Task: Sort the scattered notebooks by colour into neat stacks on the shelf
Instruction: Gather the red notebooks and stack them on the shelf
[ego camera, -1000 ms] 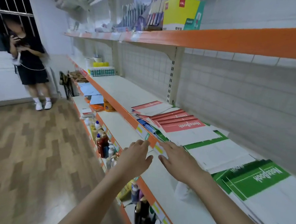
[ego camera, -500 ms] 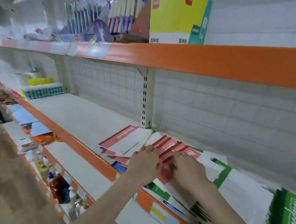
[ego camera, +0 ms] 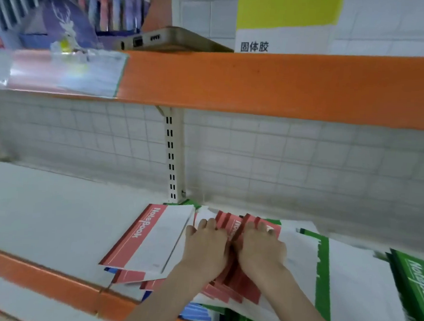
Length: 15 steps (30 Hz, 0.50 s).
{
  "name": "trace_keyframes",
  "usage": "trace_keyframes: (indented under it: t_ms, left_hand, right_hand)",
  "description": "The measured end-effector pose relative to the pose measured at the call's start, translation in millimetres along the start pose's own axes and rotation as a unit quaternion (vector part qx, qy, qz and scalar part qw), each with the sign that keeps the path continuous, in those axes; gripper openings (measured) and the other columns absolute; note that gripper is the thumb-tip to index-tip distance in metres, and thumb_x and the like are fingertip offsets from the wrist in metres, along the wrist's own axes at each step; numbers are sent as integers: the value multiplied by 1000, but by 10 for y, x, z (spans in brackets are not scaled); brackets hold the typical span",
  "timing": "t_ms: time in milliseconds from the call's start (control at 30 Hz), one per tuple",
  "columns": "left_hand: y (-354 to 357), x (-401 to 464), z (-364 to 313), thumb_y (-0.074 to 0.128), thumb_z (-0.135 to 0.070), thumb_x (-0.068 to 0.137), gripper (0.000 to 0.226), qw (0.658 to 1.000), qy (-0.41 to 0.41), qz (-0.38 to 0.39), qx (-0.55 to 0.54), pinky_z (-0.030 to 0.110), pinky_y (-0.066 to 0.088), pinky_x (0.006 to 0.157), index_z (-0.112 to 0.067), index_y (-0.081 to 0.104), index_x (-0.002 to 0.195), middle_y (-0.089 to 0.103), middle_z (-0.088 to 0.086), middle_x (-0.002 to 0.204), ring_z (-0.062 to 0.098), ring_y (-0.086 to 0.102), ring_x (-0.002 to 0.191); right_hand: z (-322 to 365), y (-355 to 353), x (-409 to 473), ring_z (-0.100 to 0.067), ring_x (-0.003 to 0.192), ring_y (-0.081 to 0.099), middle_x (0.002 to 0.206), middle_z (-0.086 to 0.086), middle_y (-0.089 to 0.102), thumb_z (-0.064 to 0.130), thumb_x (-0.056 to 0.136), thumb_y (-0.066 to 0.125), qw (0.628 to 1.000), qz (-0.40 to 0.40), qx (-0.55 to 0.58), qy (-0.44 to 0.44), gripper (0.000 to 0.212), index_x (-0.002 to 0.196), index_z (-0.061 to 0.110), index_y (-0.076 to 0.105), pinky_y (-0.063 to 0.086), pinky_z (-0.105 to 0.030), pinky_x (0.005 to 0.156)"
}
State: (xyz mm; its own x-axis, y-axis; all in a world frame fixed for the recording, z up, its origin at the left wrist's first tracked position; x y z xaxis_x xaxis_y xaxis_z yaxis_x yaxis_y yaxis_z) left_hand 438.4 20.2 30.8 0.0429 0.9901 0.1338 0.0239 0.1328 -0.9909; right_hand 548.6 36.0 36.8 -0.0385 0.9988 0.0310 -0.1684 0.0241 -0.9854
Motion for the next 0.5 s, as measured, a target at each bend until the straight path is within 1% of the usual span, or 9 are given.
trace_keyframes:
  t_ms: [100,233,300,367,433,467,500]
  left_hand:
    - [78,30,-36,42,-23,92,30,999,10,-29,21,47,29,97,-18,57,116,47,8,123,29,40,117]
    - [206,36,-51,41,-25,94,32,998,28,-56,9,45,27,100,-22,52,124,39,7,133,28,33,123]
    - [236,22,-59,39,-26,95,34,997,39,-67,2,44,27,101,-23,48,128,36,6,136,26,33,125]
    - [257,8,-61,38,-28,96,36,996,57,-71,3,43,28,100,-23,48,129,38,6,136,25,35,125]
    - [274,4,-58,38,-35,95,37,995,71,-70,-13,41,28,97,-22,49,128,42,4,132,24,37,122]
    - [285,3,-57,38,-40,94,39,995,73,-67,-30,40,28,97,-22,50,127,44,2,130,22,38,120]
    - [298,3,-55,39,-46,94,42,994,71,-64,-52,39,29,99,-22,51,126,45,1,128,21,39,120]
  right_hand:
    - [-50,-17,6,-28,128,39,141,-10,36,33,93,47,1000,-15,1,27,55,141,12,27,43,-37,93]
    - [-55,-24,-13,-28,121,46,131,-11,45,32,88,52,998,-32,8,59,54,134,11,33,44,-35,91]
    - [-55,-14,-21,-28,116,52,126,-10,52,30,89,50,996,-60,13,60,50,132,12,35,46,-34,87]
    - [-51,-1,-29,-28,111,58,121,-8,58,27,92,46,995,-82,17,56,51,138,11,28,47,-32,81]
    - [-52,0,-21,-27,107,61,118,-7,60,19,94,44,994,-92,29,55,55,143,11,20,44,-30,74]
    - [-71,-11,-12,-28,106,61,116,-8,61,15,93,43,993,-96,37,58,52,141,11,22,41,-29,71]
    - [-107,-36,-1,-29,105,61,115,-9,61,13,93,43,992,-97,49,62,46,137,11,29,39,-29,70]
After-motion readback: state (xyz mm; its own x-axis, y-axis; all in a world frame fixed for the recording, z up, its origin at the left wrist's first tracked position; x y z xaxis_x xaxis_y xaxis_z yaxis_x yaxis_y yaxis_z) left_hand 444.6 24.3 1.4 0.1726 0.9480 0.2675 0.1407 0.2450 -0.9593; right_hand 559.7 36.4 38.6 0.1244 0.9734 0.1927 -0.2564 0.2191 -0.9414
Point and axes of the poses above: each hand's wrist, its own x-axis towards the middle knuckle, its own y-axis out of the palm, z = x × y, the point moved 1 cm from there along x, towards the middle knuckle
